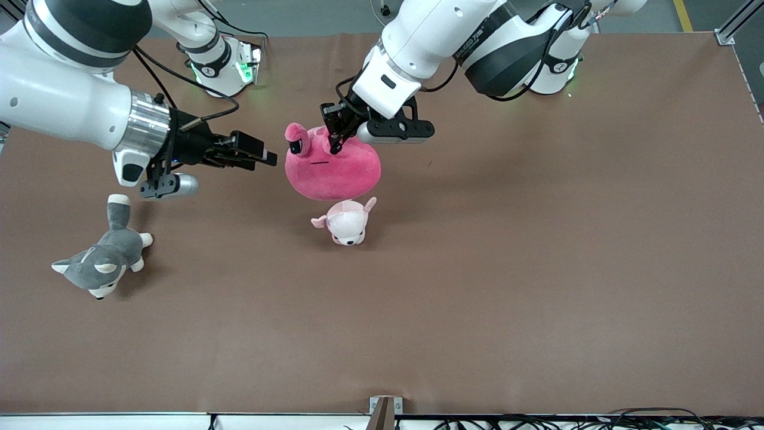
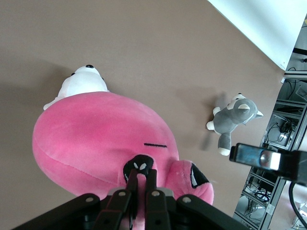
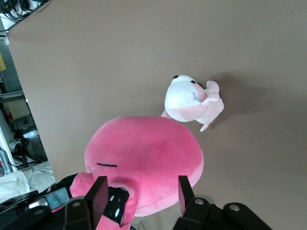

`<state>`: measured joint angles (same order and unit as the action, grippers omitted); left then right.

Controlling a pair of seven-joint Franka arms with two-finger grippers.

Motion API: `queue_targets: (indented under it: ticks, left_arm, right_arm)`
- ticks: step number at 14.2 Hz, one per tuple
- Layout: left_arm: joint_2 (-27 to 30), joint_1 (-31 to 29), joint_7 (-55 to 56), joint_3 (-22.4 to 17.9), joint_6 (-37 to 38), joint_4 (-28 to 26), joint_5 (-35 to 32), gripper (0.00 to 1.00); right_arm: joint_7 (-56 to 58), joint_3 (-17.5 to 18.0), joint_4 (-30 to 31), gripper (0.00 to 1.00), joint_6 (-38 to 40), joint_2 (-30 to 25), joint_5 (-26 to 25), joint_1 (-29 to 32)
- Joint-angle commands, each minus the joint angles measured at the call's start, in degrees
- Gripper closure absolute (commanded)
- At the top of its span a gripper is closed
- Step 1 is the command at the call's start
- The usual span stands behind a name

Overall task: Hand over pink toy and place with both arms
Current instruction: 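Reach the right gripper to the pink toy and grasp it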

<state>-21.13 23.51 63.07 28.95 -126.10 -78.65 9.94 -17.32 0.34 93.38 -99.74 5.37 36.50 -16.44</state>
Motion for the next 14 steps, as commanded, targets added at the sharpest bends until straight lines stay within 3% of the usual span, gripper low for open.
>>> queue_targets:
  ticks: [1, 9, 14]
  left_arm:
    - [-0.4, 0.4, 1.1, -0.2, 0.0, 1.0, -0.2, 1.00]
    - [-0.2, 0.1, 1.3, -0.2, 0.3, 0.8, -0.1, 1.00]
    - [0.0, -0.2, 1.3, -0.2, 0.5, 0.8, 0.0, 1.00]
  right_arm:
    - [-4.8, -0.4, -0.1, 0.33, 1.8, -1.6, -2.8, -2.3]
    - [-9.7, -0.4, 0.0, 0.32, 2.0, -2.6, -3.5, -7.5]
    - [-9.7, -0.3, 0.2, 0.33, 2.5, -2.3, -6.2, -7.8]
